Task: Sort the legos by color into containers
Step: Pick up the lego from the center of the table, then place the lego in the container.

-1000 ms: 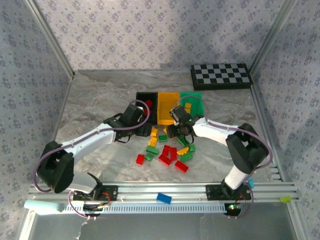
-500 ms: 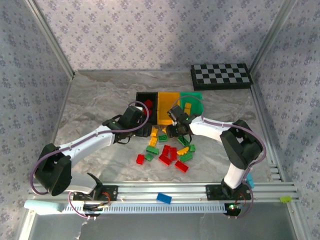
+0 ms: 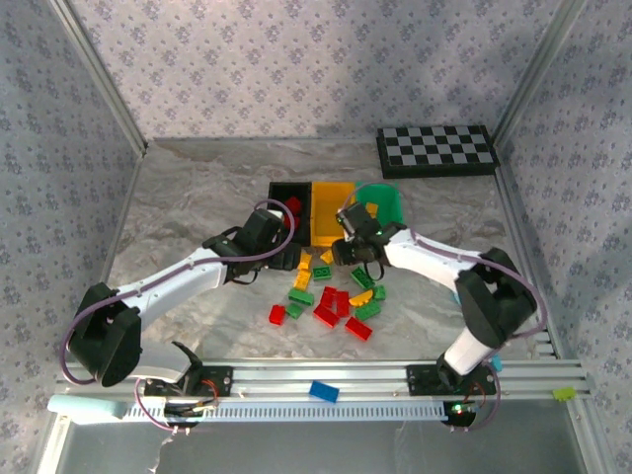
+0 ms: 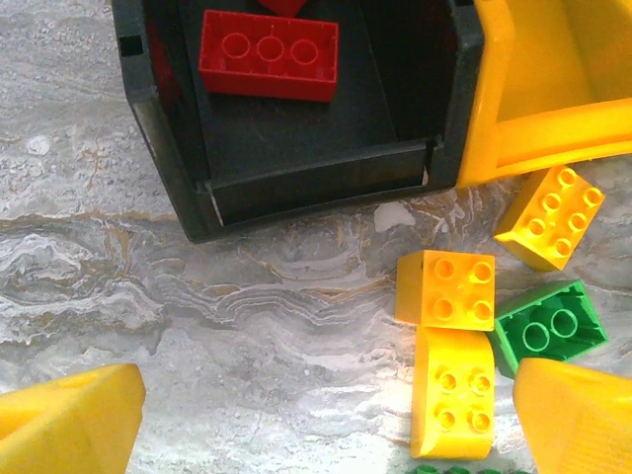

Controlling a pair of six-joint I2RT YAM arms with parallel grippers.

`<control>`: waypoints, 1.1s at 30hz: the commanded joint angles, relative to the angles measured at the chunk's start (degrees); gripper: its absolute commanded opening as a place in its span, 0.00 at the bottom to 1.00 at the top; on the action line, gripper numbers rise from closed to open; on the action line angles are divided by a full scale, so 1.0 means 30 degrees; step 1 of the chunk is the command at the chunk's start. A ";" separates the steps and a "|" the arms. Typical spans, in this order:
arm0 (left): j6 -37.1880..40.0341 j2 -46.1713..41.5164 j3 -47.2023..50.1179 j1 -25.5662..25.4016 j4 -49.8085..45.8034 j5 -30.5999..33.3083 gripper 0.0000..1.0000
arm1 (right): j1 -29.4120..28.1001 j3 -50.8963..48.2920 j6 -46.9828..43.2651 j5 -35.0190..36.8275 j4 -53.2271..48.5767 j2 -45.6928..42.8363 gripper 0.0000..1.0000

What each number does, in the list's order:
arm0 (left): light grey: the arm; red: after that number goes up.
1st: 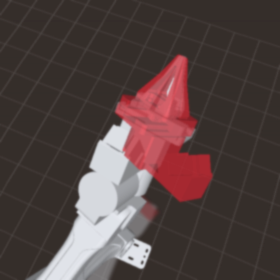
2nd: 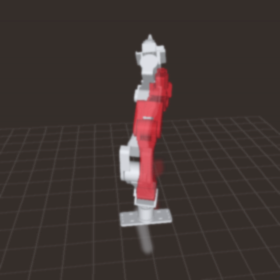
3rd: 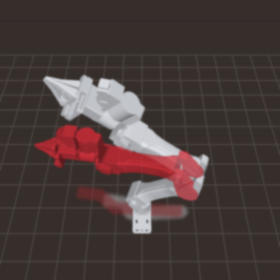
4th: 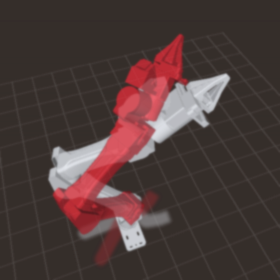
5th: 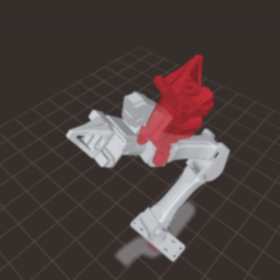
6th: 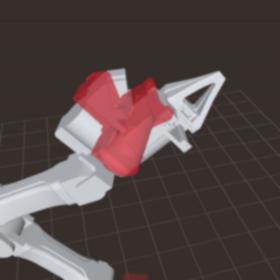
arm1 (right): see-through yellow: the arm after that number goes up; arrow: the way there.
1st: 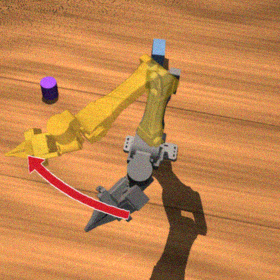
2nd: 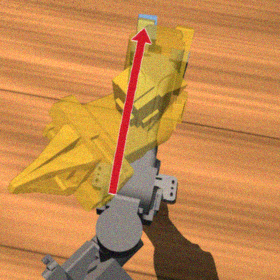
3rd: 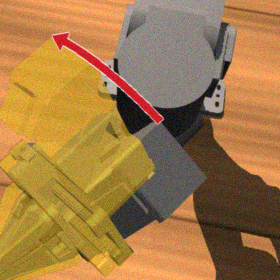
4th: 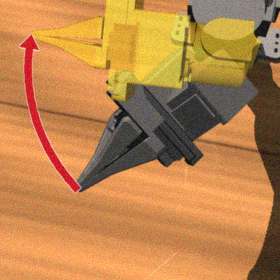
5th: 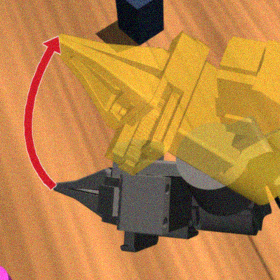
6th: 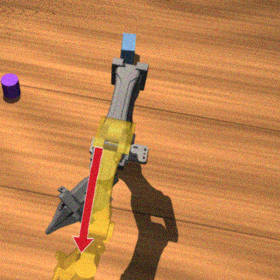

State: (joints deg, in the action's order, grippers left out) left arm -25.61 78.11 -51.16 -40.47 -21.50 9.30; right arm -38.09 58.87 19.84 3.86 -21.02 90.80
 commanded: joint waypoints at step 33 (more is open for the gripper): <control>0.1132 0.1226 0.1010 -0.4409 -0.2638 -0.4278 0.90 | 0.5162 0.0832 -0.0628 0.1621 0.0319 -0.0810 0.80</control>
State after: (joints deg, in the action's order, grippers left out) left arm -20.60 79.42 -45.76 -53.10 -26.92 -3.44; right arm -22.17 62.13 18.37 7.75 -19.44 90.08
